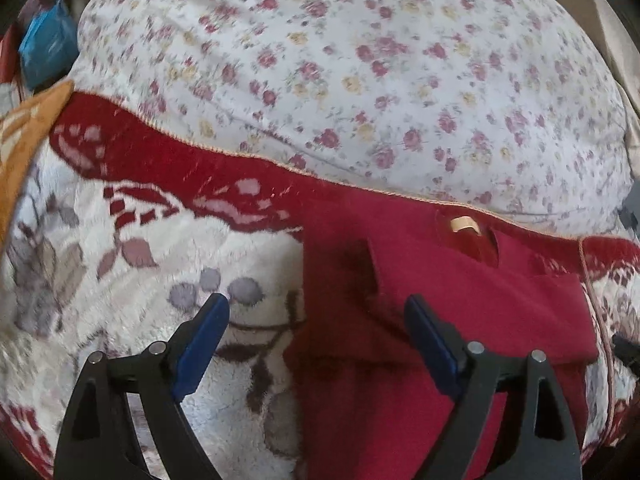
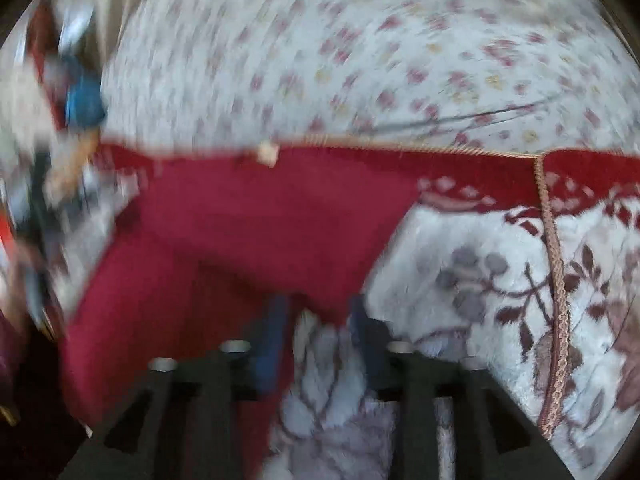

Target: Fold small clothes

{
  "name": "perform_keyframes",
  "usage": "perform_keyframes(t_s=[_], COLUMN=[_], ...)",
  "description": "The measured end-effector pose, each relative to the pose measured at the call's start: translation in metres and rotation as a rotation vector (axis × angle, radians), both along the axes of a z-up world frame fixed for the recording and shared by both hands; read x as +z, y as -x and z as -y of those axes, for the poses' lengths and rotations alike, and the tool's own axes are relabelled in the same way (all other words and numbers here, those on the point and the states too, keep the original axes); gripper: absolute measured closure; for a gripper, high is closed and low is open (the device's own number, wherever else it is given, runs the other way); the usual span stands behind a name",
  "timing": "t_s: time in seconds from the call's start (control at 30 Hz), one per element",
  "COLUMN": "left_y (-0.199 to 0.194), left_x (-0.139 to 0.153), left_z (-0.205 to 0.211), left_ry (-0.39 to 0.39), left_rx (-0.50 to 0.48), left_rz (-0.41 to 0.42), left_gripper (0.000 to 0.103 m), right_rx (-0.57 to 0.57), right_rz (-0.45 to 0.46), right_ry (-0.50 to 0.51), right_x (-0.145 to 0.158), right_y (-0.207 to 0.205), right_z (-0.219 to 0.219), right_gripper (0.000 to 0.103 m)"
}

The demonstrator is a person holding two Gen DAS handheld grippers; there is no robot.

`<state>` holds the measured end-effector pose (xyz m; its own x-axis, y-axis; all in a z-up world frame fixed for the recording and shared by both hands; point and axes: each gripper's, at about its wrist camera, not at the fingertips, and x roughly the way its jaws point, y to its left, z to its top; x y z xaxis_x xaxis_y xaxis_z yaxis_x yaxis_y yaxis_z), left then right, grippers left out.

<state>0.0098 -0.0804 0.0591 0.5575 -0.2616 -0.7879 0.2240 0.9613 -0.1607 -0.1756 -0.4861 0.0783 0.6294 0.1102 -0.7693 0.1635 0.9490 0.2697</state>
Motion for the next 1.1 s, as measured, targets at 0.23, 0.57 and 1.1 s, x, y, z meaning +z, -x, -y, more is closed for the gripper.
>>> perform_keyframes(t_s=[0.23,0.57,1.1], left_y=[-0.012,-0.023,-0.018], left_x=[0.004,-0.008,-0.003], left_z=[0.005,0.052,0.035], left_ry=[0.073,-0.003,-0.027], left_rx=[0.018,-0.122,-0.109], left_rz=[0.010,0.022,0.033], left_gripper=[0.015,0.032,0.098], right_rx=[-0.099,-0.079,-0.104], right_rz=[-0.154,-0.125,-0.005], right_ry=[-0.202,-0.152,-0.021], right_x=[-0.058,-0.058,-0.036], right_y=[-0.089,-0.085,-0.103], right_z=[0.020,0.015,0.010], right_gripper=[0.039,0.036,0.085])
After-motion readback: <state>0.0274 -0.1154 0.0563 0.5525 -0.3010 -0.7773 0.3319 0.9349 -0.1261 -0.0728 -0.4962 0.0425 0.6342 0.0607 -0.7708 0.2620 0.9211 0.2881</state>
